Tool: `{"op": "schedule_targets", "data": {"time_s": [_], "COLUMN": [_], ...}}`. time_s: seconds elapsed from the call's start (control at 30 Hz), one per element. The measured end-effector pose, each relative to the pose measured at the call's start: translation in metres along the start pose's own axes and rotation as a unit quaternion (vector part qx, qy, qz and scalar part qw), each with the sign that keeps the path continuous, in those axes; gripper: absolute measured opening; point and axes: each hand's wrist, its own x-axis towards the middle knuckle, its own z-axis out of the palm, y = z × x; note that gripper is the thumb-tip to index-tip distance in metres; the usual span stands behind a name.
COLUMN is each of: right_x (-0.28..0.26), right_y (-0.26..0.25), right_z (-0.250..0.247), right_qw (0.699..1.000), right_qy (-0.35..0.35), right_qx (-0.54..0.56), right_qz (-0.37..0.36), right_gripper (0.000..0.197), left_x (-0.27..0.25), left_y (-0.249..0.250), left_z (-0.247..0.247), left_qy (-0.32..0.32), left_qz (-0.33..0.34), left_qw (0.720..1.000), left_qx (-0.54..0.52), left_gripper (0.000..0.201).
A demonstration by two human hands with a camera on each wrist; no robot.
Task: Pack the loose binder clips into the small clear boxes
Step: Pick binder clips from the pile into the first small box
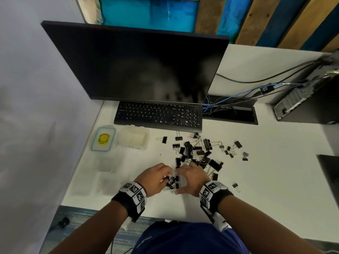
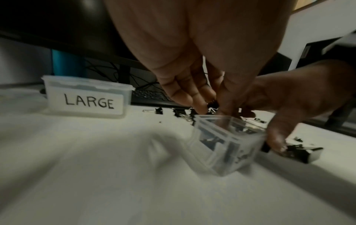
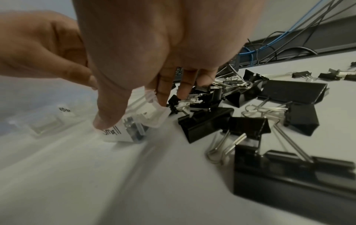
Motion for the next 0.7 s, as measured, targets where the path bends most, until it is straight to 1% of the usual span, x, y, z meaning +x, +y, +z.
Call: {"op": "schedule_targets", "data": {"time_s": [0.07,0.13,0.2,0.27,0.3,0.4,0.47,0.5,0.53,0.57,0.6,0.63,0.67,0.7], "right_x": [0.0,0.0,0.0,0.001,0.001,-0.001,-0.008,-0.013,-0.019,-0.025,-0.032,-0.039,-0.047,-0.054], "right_y": [0.0,0.001,0.001,0.002,0.001,0.001,0.005,0.008,0.013,0.019,0.029,0.04,0.054,0.069], "right_z": [0.001,0.002,0.002,0.003,0.003,0.003,0.001,-0.001,-0.004,-0.006,-0.009,-0.012,-0.013,-0.013], "right_qw": [1.0,1.0,1.0,1.0,1.0,0.999,0.999,0.997,0.992,0.983,0.97,0.959,0.953,0.951], "right_qy": [0.001,-0.001,-0.004,0.0,0.001,0.004,0.03,0.056,0.094,0.136,0.173,0.196,0.204,0.204], "right_qx": [-0.002,-0.001,-0.001,-0.01,-0.016,-0.028,-0.007,0.025,0.072,0.123,0.168,0.194,0.201,0.191], "right_qz": [-0.001,0.0,0.0,-0.004,-0.008,-0.019,-0.035,-0.039,-0.033,-0.011,0.023,0.063,0.101,0.131], "right_gripper": [0.085,0.085,0.086,0.086,0.086,0.086,0.083,0.078,0.068,0.056,0.043,0.03,0.02,0.013], "left_x": [0.001,0.003,0.004,0.004,0.005,0.008,0.011,0.013,0.014,0.016,0.018,0.019,0.021,0.023], "left_y": [0.002,-0.001,-0.005,-0.008,-0.009,-0.01,-0.009,-0.008,-0.007,-0.006,-0.005,-0.003,-0.001,0.002], "left_z": [0.002,0.003,0.004,0.007,0.009,0.014,0.015,0.015,0.015,0.014,0.013,0.012,0.011,0.01], "left_qy": [-0.008,-0.004,-0.037,-0.08,-0.088,-0.081,-0.08,-0.084,-0.088,-0.093,-0.097,-0.101,-0.104,-0.106], "left_qz": [0.0,-0.002,-0.017,-0.04,-0.046,-0.056,-0.065,-0.071,-0.077,-0.083,-0.089,-0.094,-0.099,-0.102], "left_qw": [1.0,0.999,0.993,0.987,0.985,0.986,0.985,0.984,0.983,0.983,0.982,0.982,0.982,0.982], "left_qx": [0.003,0.047,0.108,0.133,0.138,0.137,0.138,0.139,0.139,0.136,0.132,0.128,0.123,0.119], "left_gripper": [0.03,0.042,0.063,0.079,0.082,0.079,0.078,0.078,0.079,0.079,0.079,0.079,0.079,0.078]}}
